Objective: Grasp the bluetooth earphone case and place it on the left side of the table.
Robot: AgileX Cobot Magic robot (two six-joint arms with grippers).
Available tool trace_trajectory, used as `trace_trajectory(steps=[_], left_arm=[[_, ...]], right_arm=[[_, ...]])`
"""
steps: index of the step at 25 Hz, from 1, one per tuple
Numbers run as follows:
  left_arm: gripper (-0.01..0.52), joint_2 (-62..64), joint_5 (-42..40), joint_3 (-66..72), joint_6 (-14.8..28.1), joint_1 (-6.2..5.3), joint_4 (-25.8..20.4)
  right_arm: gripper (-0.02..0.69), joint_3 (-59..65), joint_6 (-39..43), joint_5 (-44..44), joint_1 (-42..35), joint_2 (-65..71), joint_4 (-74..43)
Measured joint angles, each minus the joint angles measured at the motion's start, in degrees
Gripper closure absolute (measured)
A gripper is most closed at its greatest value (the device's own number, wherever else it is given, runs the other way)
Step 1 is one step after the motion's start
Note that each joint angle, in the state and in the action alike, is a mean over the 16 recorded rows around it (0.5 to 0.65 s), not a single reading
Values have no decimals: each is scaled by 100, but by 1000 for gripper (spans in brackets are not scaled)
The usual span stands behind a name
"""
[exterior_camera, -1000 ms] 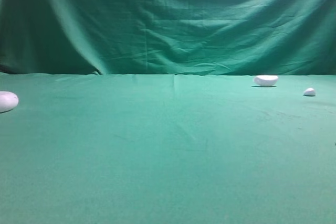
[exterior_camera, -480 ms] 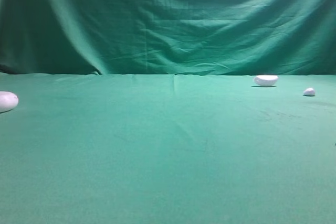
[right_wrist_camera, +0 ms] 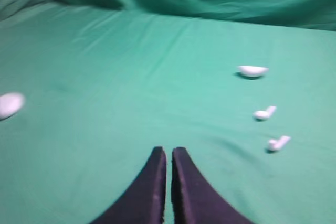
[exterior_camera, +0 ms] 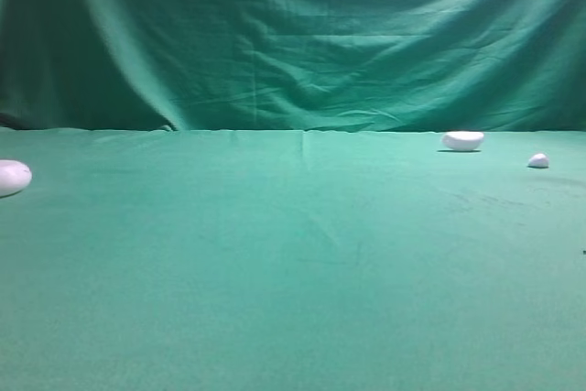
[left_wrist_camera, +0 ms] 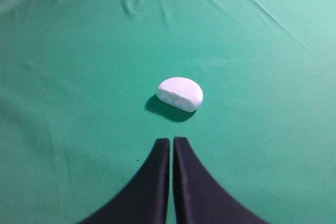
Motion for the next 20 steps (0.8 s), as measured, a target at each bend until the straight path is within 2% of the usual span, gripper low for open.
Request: trace_trajectory(steps=[5, 9, 20], left_arm=[[514, 0, 0, 0, 0, 0, 0], [514, 0, 0, 0, 0, 0, 0], [514, 0, 0, 0, 0, 0, 0]], right_arm=[[665, 942, 0, -450, -947, -766, -3], [665, 1511, 0, -555, -1422, -1251, 3], [665, 2188, 0, -598, -1815, -1637, 58]])
